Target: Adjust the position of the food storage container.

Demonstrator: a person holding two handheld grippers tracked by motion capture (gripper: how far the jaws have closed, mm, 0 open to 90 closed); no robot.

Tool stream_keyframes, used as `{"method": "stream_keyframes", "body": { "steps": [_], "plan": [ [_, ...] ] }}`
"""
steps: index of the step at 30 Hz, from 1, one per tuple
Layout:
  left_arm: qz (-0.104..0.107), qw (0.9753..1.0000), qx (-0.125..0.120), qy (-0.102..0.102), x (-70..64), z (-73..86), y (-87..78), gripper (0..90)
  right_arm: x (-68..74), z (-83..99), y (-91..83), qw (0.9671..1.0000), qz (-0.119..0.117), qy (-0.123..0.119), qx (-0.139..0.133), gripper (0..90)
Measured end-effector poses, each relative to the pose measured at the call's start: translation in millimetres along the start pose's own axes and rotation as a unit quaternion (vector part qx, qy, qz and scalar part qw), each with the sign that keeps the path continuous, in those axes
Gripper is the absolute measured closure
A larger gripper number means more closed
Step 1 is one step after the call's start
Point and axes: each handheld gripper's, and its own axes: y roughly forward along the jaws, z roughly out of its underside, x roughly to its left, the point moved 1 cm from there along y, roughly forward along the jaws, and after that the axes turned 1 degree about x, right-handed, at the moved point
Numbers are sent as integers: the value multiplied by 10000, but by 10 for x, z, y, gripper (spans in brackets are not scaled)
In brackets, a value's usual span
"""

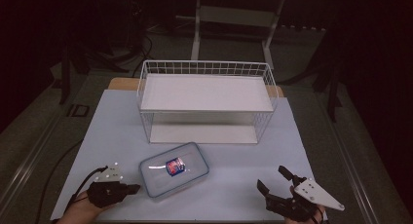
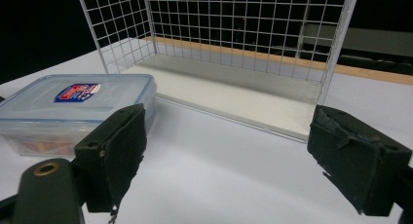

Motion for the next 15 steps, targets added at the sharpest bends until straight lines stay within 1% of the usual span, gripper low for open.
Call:
{"method": "stream_keyframes", "body": {
  "steps": [1,2,3,4,5,6,7,8,10,12,14,15],
  "plan": [
    [42,10000,16,-41,-3,-9,19,888,-1,0,-1,10000,-5,5,-3,142],
    [17,10000,64,18,-1,-17,31,888,-3,1,-2,10000,-21,18,-1,142],
    [33,10000,70,34,4,-27,39,888,-6,1,-3,10000,-20,24,4,142],
    [87,9999,57,10,3,-34,47,889,-7,1,-4,10000,-20,31,6,142],
    [68,10000,50,35,8,-43,53,888,-9,1,-6,10000,-23,35,0,142],
    [80,10000,2,18,15,-51,60,888,-10,1,-8,10000,-19,35,-3,142],
    [102,9999,5,24,22,-59,69,888,-11,0,-9,10000,-18,33,-6,142],
    [35,10000,37,82,27,-67,78,888,-11,0,-9,10000,-23,36,-4,142],
    [42,9999,58,76,43,-80,91,888,-9,1,-8,10000,-27,34,-2,142],
    [18,10000,74,19,67,-92,95,888,-7,1,-8,10000,-30,33,3,142],
    [-8,10000,81,25,77,-98,96,888,-8,0,-9,10000,-28,32,-3,142],
    [-32,10000,94,-9,102,-114,101,888,-8,0,-9,10000,-35,38,-3,142]
  ]
}}
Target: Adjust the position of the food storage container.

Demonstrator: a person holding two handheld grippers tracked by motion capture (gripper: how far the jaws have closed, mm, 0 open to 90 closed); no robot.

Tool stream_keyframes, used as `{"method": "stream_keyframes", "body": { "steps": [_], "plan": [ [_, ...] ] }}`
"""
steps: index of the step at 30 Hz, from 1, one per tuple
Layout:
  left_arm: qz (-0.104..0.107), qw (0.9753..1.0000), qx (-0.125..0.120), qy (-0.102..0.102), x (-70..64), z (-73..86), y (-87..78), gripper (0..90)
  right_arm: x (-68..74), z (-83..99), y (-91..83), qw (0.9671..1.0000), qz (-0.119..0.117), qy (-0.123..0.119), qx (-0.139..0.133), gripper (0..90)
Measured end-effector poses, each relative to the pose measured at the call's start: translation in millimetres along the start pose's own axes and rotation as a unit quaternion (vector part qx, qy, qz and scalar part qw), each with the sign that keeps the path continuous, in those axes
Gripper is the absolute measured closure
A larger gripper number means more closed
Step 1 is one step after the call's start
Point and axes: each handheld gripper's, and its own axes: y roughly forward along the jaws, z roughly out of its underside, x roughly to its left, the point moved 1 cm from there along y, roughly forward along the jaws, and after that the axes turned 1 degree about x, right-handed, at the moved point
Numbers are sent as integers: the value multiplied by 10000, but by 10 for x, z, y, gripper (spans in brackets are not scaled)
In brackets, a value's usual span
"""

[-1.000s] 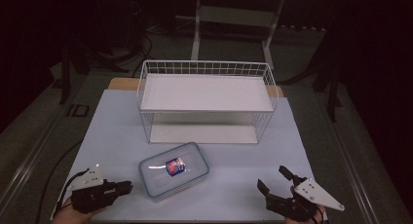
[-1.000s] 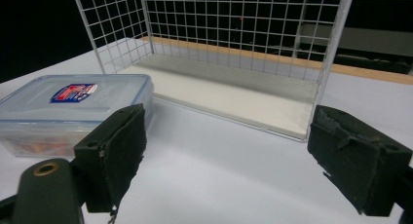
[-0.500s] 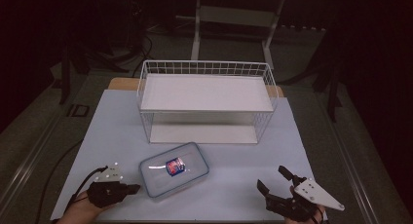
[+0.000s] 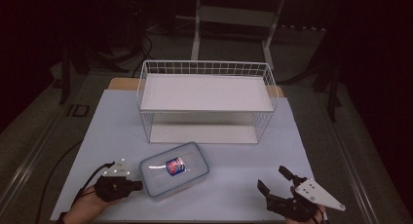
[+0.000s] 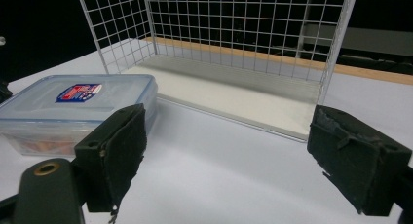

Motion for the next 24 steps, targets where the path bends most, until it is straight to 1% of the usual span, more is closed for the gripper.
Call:
{"method": "stream_keyframes", "body": {
  "steps": [1,2,3,5,9,11,13,14,16,21,22,24],
  "plan": [
    [-14,10000,-6,12,8,-4,2,888,-3,2,1,10000,7,-4,5,142],
    [16,10000,-13,-31,20,-10,9,888,-3,2,2,10000,-1,1,8,142],
    [6,10000,-25,-14,35,-17,15,888,-2,2,2,10000,-4,-1,12,142],
    [-10,10000,-32,-54,61,-37,26,888,3,1,0,10000,-4,-5,8,142],
    [-110,9999,-41,-99,121,-99,39,888,3,1,2,10000,-9,-2,10,142],
    [-113,9997,-89,-183,166,-131,39,888,5,2,3,10000,-12,-6,15,142],
    [-171,9994,-161,-239,208,-159,42,888,8,2,3,10000,-19,-1,10,142],
    [-193,9995,-162,-214,220,-173,46,888,10,2,3,10000,-17,-8,10,142],
    [-243,9992,-201,-234,228,-199,61,888,12,2,4,10000,-19,-9,10,143],
    [-332,9991,-180,-200,245,-247,92,888,12,5,12,10000,-28,-22,34,142],
    [-289,9991,-181,-248,246,-249,85,888,13,5,12,10000,-27,-26,34,143],
    [-283,9990,-211,-269,230,-240,49,888,14,5,11,10000,-28,-24,31,143]
  ]
}}
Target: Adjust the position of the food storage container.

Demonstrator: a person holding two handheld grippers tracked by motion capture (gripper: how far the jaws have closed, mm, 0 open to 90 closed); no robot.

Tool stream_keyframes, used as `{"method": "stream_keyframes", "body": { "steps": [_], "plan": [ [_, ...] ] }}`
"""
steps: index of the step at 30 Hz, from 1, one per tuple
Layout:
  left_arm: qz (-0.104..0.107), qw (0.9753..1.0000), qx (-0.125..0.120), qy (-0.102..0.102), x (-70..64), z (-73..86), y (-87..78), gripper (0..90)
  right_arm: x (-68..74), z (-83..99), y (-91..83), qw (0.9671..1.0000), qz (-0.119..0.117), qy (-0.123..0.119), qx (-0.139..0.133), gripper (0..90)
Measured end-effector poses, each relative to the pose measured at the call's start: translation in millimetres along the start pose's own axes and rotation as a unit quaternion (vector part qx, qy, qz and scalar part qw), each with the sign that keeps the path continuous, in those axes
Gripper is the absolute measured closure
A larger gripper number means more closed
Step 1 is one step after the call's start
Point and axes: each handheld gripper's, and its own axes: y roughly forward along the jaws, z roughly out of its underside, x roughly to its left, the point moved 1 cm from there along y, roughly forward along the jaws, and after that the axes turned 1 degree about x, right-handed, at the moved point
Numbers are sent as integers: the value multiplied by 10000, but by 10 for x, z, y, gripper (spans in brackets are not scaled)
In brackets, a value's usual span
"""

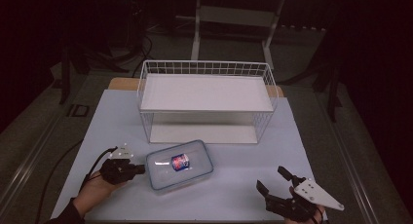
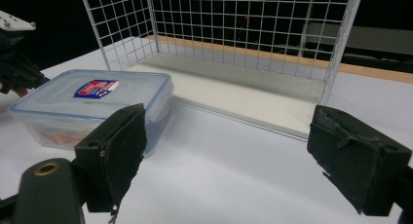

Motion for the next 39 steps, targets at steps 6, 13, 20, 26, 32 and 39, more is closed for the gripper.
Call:
{"method": "stream_keyframes", "body": {
  "steps": [6,13,20,26,32,39],
  "plan": [
    [159,9998,37,67,-143,31,-110,888,-1,4,8,10000,-23,14,13,143],
    [94,9999,91,-65,-138,-5,-38,888,19,-3,8,10000,-30,-16,11,143],
    [28,9999,99,-112,-90,-102,38,888,14,1,12,10000,-36,-6,14,143],
    [-65,9999,141,-55,-69,-209,116,888,11,1,18,10000,-61,1,4,143],
    [-69,9999,127,-73,-67,-315,225,888,19,0,18,10000,-77,5,3,143],
    [-113,9999,119,-26,-81,-440,343,888,21,1,17,10000,-89,1,-13,143]
  ]
}}
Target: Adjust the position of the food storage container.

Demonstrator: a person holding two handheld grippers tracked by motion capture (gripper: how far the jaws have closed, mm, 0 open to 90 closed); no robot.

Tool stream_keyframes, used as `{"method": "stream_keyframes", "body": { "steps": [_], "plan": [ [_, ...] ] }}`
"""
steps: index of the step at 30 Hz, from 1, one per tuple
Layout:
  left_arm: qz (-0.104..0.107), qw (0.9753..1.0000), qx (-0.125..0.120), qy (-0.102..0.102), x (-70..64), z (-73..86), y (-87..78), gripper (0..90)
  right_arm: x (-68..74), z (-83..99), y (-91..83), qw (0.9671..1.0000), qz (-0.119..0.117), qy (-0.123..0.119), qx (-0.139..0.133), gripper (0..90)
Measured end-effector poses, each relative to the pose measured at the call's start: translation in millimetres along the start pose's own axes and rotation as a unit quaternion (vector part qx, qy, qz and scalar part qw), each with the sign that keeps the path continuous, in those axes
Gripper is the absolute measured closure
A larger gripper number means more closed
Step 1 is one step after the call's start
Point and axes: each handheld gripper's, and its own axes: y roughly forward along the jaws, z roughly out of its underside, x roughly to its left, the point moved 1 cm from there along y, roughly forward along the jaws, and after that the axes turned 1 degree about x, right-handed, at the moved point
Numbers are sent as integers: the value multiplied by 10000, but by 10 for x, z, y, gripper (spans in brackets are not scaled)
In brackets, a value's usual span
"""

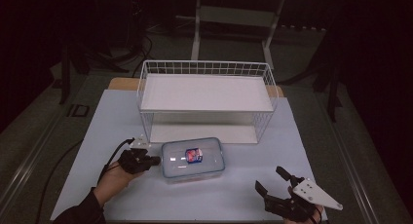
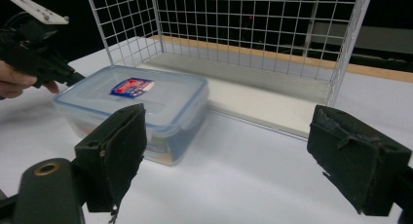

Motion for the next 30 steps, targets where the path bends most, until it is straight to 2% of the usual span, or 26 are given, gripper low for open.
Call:
{"method": "stream_keyframes", "body": {
  "steps": [4,9,10,14,15,20,21,23,30],
  "plan": [
    [-71,10000,-30,15,4,-85,88,888,2,5,6,10000,-18,12,25,143],
    [-35,10000,-73,-40,26,-77,65,888,3,4,1,10000,-12,-2,29,143],
    [-19,9999,-101,-108,-4,-12,-28,888,0,5,-2,10000,-13,10,19,143],
    [121,9998,-135,-69,-94,40,-121,888,0,5,3,10000,-20,21,29,143],
    [102,9999,-123,-20,-111,42,-122,888,3,4,4,10000,-16,14,33,143],
    [146,9998,-106,33,-128,13,-67,888,15,2,-1,10000,-10,-14,25,143],
    [94,9999,-84,19,-129,6,-47,888,13,2,-2,10000,-13,-5,22,143],
    [130,9999,-79,-38,-123,-2,-17,888,5,4,0,10000,-11,4,31,143],
    [152,9999,-61,-11,-129,-55,42,888,11,7,3,10000,-29,-2,47,143]
  ]
}}
